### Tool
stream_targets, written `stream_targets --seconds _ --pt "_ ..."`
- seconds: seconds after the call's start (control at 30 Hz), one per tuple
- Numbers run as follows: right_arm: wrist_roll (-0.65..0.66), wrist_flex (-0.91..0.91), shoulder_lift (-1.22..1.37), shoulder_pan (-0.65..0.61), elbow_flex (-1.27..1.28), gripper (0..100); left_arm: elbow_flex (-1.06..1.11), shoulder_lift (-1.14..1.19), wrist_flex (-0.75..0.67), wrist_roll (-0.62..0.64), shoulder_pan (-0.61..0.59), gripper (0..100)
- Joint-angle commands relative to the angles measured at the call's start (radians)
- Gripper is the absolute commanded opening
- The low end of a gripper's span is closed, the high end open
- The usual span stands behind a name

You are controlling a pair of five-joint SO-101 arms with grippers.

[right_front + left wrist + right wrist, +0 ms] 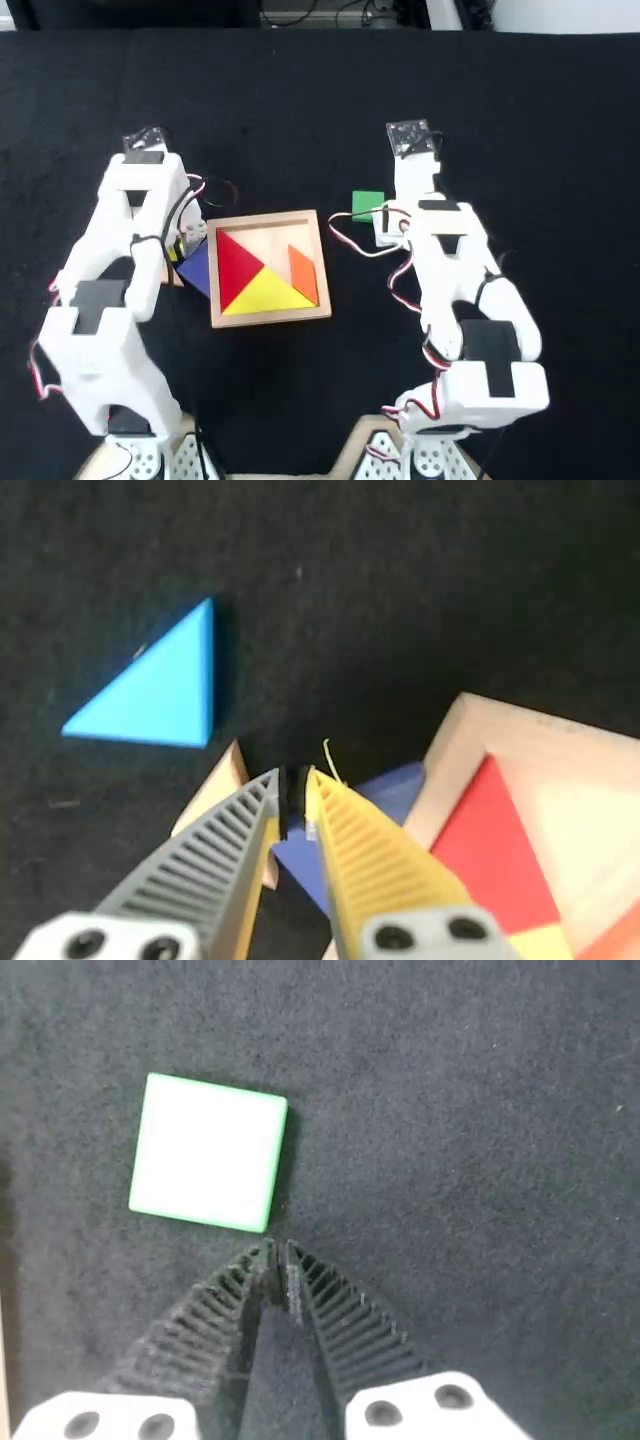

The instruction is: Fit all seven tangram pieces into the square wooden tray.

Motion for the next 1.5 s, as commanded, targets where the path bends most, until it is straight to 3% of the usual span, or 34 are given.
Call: stream_targets --seconds 0.0,0.23,0.33,0.4,0.53,0.6,0.97,1.47 --pt "-0.005 -0.014 -0.042 0.017 -0.004 1.1 0.038 -0.153 0.008 0.005 0.010 6" --pt "-0.005 -0.014 -0.042 0.015 -0.004 1.1 0.213 -0.351 -0.075 -0.009 0.070 7" --pt "-0.005 -0.014 -0.042 0.015 -0.004 1.1 0.226 -0.354 -0.068 -0.083 0.088 18" --pt "-0.005 -0.014 -0.042 0.015 -0.004 1.1 0.220 -0.353 -0.049 -0.183 0.096 23" --pt "-0.005 -0.015 -0.042 0.015 -0.005 1.1 0.156 -0.354 -0.015 -0.491 0.028 24" --pt "-0.005 -0.015 -0.042 0.015 -0.005 1.1 0.120 -0.333 -0.011 -0.563 -0.002 24" --pt "-0.005 -0.041 -0.042 0.015 -0.001 1.1 0.084 -0.083 -0.034 -0.575 -0.007 22" --pt "-0.005 -0.041 -0.042 0.015 -0.001 1.1 0.054 -0.072 -0.048 -0.632 -0.090 22"
